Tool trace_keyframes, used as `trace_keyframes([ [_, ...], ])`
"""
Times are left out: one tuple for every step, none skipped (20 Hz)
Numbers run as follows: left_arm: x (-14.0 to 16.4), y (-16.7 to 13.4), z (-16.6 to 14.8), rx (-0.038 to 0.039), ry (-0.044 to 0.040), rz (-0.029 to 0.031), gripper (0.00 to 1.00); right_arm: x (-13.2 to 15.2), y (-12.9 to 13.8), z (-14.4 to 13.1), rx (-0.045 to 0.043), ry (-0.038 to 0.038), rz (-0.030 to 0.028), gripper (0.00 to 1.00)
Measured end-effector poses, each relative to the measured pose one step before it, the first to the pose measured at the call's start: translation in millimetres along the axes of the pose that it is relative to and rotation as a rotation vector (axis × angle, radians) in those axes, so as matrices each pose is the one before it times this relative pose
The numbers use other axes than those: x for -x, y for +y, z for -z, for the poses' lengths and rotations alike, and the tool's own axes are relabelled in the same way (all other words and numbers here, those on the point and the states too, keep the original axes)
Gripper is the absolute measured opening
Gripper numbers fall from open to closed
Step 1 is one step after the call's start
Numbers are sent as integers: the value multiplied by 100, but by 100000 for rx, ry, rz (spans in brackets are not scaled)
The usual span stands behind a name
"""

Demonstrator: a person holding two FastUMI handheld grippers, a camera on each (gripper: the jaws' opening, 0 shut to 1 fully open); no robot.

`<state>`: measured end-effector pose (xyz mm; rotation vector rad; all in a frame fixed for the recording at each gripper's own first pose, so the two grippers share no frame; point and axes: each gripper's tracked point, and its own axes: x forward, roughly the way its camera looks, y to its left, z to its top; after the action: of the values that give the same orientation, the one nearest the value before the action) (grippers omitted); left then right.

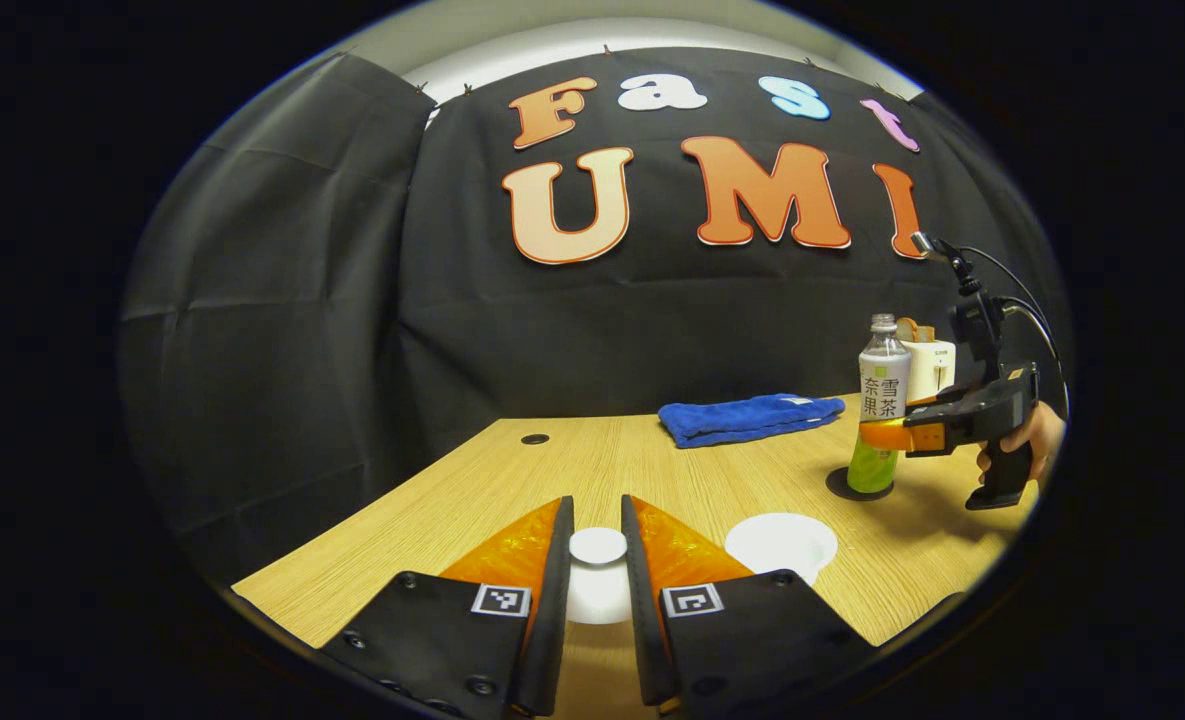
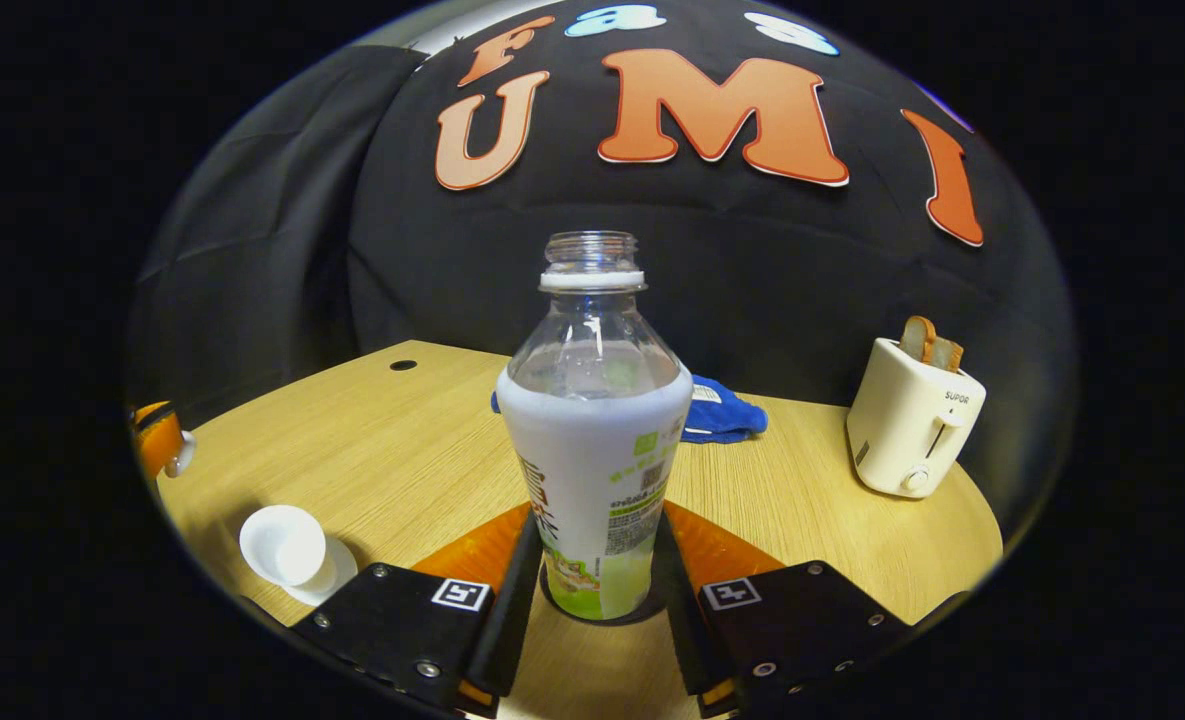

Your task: Open the teacup lid with one hand, grasp the water bottle and pour water into the teacup with the other hand; after pouring, place the water bottle on the coaster and then close the teacup lid.

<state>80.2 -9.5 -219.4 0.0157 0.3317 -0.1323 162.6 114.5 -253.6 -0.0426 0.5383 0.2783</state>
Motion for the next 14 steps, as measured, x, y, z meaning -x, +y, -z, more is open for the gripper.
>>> trace_keyframes([
  [46, -129, -161, 83, -96, 137, 34, -149, -84, 119, -35, 213, 222, 63],
  [-177, -65, 60, -74, -34, 100, 31, -178, 3, 148, -142, 205, -6, 63],
  [-109, -77, -56, -83, -84, -145, 34, -247, -156, 159, -57, 371, 56, 63],
  [89, -102, -25, -134, 110, 173, 34, -124, 97, -167, -586, -1230, -134, 63],
  [-91, -144, 41, -138, 17, -21, 31, -197, -234, 121, -98, 10, 589, 63],
  [-88, -105, 108, -19, 214, 341, 34, -70, 30, -62, -43, -379, 359, 63],
  [-56, -248, -125, 323, -190, 279, 34, -135, -90, -146, 284, -504, 193, 63],
  [-25, -320, -95, 550, 43, 591, 31, -78, -68, -114, 414, -615, 183, 63],
  [-36, -369, -12, 992, 47, 599, 34, -139, -232, -45, -63, -168, -19, 63],
  [-193, -322, 326, 895, 693, 820, 34, 14, -57, -7, -499, 37, -188, 63],
  [-212, -455, 295, 1036, 323, 697, 34, -10, -9, 66, -424, 133, -243, 63],
  [-149, -465, 205, 1043, 796, 1129, 34, 82, 16, 24, -271, 249, -256, 63],
  [-101, -516, 181, 922, 527, 1004, 34, -39, -152, 108, 349, 372, 185, 65],
  [-154, -621, 149, 780, 419, 1190, 34, -53, -144, 231, 863, 845, 560, 66],
])
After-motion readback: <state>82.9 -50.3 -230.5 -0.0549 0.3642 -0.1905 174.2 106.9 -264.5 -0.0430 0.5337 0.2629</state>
